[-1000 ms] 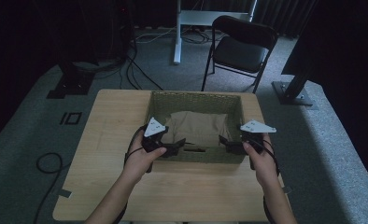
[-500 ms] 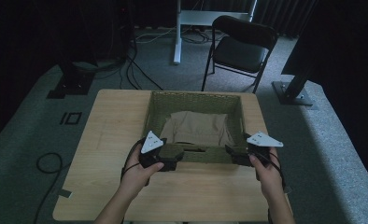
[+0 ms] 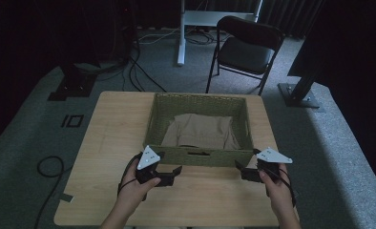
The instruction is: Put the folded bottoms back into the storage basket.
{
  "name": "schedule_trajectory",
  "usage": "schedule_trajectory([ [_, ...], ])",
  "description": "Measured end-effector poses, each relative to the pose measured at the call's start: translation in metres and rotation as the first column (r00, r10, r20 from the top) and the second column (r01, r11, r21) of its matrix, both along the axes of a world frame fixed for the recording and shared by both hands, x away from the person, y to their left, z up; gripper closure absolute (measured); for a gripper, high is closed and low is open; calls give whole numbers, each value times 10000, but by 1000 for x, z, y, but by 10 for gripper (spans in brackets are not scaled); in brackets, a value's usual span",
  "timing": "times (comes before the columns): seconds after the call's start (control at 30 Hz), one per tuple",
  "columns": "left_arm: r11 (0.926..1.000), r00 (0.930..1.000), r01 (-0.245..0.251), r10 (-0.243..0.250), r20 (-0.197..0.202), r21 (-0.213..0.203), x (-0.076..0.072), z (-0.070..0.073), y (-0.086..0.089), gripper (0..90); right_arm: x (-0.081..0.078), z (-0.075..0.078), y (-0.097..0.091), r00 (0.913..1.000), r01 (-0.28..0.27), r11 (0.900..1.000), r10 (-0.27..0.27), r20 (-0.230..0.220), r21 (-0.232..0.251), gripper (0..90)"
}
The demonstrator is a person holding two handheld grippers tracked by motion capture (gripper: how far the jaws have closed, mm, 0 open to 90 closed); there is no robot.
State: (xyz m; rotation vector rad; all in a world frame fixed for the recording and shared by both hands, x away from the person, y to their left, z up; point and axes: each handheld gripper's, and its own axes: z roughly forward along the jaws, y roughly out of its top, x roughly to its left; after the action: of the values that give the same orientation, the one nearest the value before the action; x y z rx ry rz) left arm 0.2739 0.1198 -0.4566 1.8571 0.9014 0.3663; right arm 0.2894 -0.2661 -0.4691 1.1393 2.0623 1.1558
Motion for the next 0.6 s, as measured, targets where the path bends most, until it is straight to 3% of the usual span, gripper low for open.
schedule_trajectory([
  [0.37, 9992, 9970, -404, 401, -657, -31, -4, -29, 20, 164, -9, -20, -13, 9987, 250, 9995, -240, -442, 213, 137],
  [0.6, 9969, 9918, -783, 776, -1020, -31, -8, -48, 35, 165, -14, -41, -20, 9946, 402, 9991, -386, -962, 144, 138],
])
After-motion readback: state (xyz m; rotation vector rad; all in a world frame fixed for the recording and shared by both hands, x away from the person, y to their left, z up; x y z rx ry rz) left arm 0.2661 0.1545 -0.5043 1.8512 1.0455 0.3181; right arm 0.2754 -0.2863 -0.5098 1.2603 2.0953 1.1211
